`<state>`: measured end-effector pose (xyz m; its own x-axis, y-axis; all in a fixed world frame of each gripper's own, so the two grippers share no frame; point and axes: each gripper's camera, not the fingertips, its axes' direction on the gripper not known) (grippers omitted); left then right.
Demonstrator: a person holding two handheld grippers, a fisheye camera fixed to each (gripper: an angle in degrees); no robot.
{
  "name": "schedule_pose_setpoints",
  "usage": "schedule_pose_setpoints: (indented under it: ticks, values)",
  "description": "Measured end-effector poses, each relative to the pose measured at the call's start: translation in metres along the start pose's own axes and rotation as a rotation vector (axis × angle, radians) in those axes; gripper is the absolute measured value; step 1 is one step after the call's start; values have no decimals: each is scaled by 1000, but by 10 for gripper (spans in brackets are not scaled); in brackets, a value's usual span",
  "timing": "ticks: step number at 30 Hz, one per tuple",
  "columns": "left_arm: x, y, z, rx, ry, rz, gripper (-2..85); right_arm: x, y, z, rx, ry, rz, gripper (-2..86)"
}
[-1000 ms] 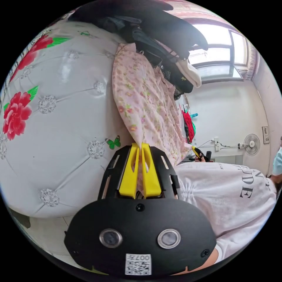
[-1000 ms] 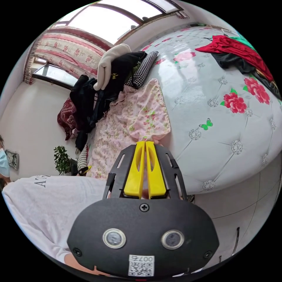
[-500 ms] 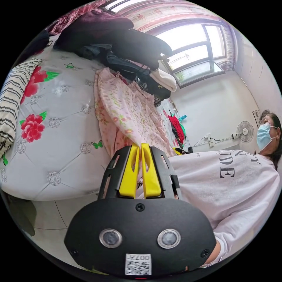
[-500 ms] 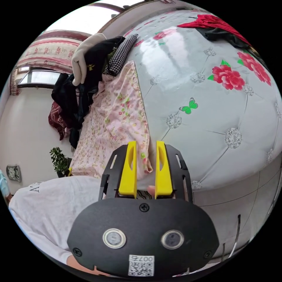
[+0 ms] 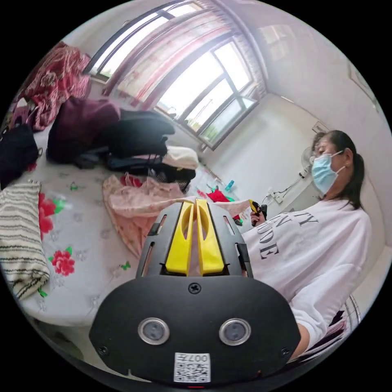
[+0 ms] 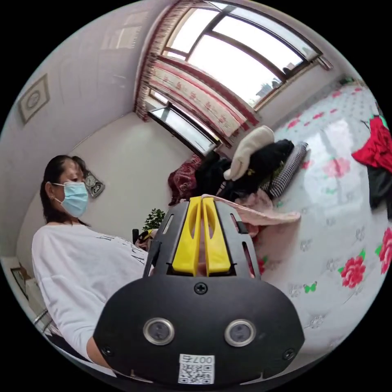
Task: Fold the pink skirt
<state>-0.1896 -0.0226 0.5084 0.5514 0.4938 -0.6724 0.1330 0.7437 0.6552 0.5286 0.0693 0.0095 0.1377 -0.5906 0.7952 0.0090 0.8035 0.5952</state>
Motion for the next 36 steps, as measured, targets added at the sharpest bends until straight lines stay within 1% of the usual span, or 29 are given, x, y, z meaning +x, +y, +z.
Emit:
schedule_pose_setpoints:
  ticks: [1,3,6,10,12,15,17,19,21,23,24,26,28,29,31,34,36]
  values:
    - [24,-3,-18,76,32,85,-10,-30,-13,-15,33,-24,-99,-3]
    - [59,-4,-41,166,47,177,-10,-74,-26,-38,75,-57,-222,-3]
    - [118,4,-72,254,28,326,-10,-139,-28,-74,150,-66,-386,-3]
    - [164,17,-99,308,-9,406,-10,-183,-18,-106,170,-66,-438,-3]
    - [171,17,-103,309,-25,406,-10,-190,-16,-108,150,-29,-425,-3]
    - [163,7,-94,256,-78,396,-10,-183,-26,-93,103,33,-382,-3]
    - [139,-12,-75,190,-82,334,-10,-164,-44,-72,61,70,-311,-3]
    - [94,-44,-39,79,-145,236,-10,-123,-76,-24,-23,149,-172,-3]
    - [59,-71,-13,34,-194,150,-10,-97,-98,18,-66,238,-97,-3]
    - [33,-98,-1,79,-185,80,-10,-81,-117,51,-44,247,-40,-3]
    - [25,-116,-4,141,-141,78,-10,-79,-133,63,-7,219,-11,-3]
    - [21,-143,-18,252,-64,68,-10,-93,-157,67,90,141,-29,-3]
    - [35,-171,-48,377,10,109,-10,-135,-184,58,209,69,-125,-4]
    - [41,-176,-56,397,21,129,-10,-148,-189,54,226,58,-159,-4]
    - [76,-185,-87,455,45,244,-10,-199,-199,37,274,36,-291,-4]
    - [125,-172,-123,503,49,374,-10,-249,-192,9,311,4,-411,-3]
    - [150,-154,-138,521,49,422,-10,-269,-178,-10,328,-22,-470,-3]
